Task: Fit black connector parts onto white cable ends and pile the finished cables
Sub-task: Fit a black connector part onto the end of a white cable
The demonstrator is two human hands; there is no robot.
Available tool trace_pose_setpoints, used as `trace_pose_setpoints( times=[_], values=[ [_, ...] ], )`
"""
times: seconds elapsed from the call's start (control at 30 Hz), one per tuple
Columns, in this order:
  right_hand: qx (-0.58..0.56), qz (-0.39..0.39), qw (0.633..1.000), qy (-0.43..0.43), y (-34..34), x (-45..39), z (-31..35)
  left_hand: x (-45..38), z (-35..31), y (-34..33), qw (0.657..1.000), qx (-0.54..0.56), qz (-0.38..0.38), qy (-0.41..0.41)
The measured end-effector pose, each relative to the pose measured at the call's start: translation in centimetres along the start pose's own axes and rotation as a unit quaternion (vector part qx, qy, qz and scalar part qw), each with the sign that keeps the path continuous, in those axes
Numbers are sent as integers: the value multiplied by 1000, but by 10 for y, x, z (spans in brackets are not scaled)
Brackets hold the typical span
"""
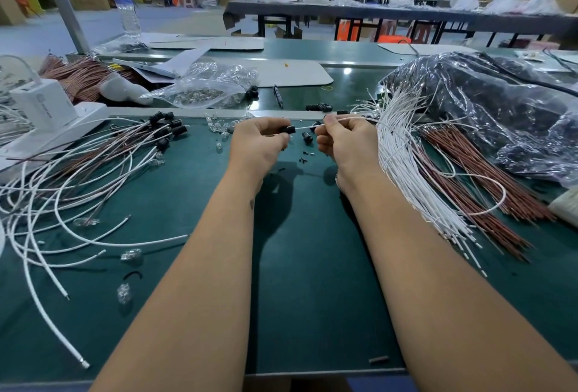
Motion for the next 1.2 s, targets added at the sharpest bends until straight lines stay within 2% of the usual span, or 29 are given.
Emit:
trace_pose_setpoints(
  times=[0.27,0.43,0.6,0.93,1.07,1.2],
  values=[
    [-38,-7,999,-3,4,-1,0,2,-2,-6,999,46,13,-4],
    [-37,54,998,-17,-8,4,-2,5,-8,-13,994,100,29,-16],
    [-44,69,996,-26,-10,6,-3,5,-11,-11,987,155,23,-21],
    [24,131,991,-17,-28,12,-4,5,-13,-13,986,160,26,-24],
    [38,126,991,-11,-26,14,-2,6,-9,-15,986,165,27,-7],
    [35,125,992,0,-25,15,1,5,-15,-10,991,130,10,-40]
  ],
)
Point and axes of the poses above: each hand's wrist, its own x-axis away from the middle knuckle, its own y-axis out of the back of the hand, z = x × y, the point moved 10 cm from there along -x, towards the middle knuckle, and after that the axes turned 12 degrees about -y, right-handed, at the moved point
